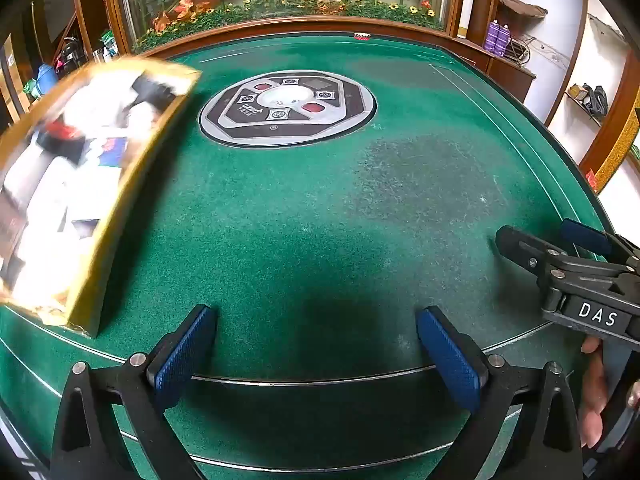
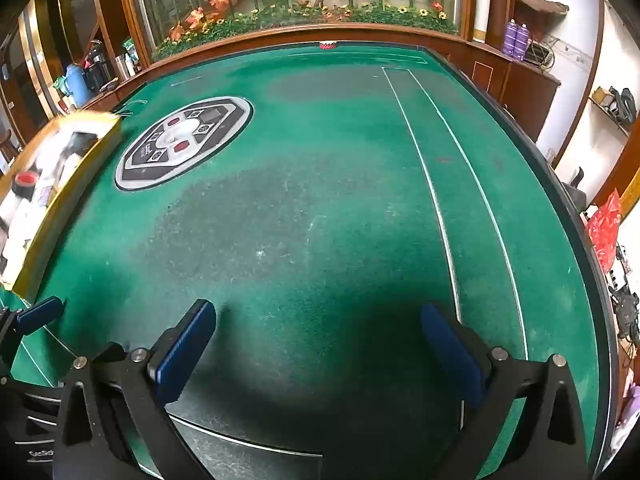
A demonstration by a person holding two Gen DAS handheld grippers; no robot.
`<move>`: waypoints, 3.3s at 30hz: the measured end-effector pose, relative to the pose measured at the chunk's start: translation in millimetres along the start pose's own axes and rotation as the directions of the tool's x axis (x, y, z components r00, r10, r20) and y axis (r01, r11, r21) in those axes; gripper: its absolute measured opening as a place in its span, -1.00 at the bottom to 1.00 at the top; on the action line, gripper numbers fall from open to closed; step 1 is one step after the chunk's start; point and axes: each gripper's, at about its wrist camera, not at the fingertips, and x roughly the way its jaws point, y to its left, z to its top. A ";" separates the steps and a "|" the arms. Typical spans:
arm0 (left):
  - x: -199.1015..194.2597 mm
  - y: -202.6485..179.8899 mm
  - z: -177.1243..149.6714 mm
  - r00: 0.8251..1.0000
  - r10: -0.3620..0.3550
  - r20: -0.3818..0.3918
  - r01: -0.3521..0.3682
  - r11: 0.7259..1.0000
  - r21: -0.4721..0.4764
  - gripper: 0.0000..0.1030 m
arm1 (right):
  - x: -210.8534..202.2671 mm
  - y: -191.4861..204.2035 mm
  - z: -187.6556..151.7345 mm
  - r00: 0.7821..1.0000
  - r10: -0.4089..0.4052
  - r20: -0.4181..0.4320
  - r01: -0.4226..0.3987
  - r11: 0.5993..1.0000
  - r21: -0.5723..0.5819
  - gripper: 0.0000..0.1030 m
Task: Organize rigid objects
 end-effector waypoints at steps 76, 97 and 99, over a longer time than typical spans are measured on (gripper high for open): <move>-3.3 3.0 -5.5 1.000 -0.001 0.000 0.001 1.000 0.000 1.00 | -2.1 -6.7 -0.9 1.000 0.025 0.004 -0.025 0.999 0.026 0.99; -41.3 67.1 -14.1 0.950 -0.313 -0.005 0.313 0.947 0.067 0.98 | -61.3 21.9 -34.8 0.940 0.335 -0.055 -0.339 0.937 -0.080 0.12; -55.0 72.1 -24.8 0.942 -0.336 0.019 0.333 0.939 0.086 0.98 | -58.6 30.7 -34.1 0.950 0.307 -0.062 -0.312 0.944 -0.111 0.13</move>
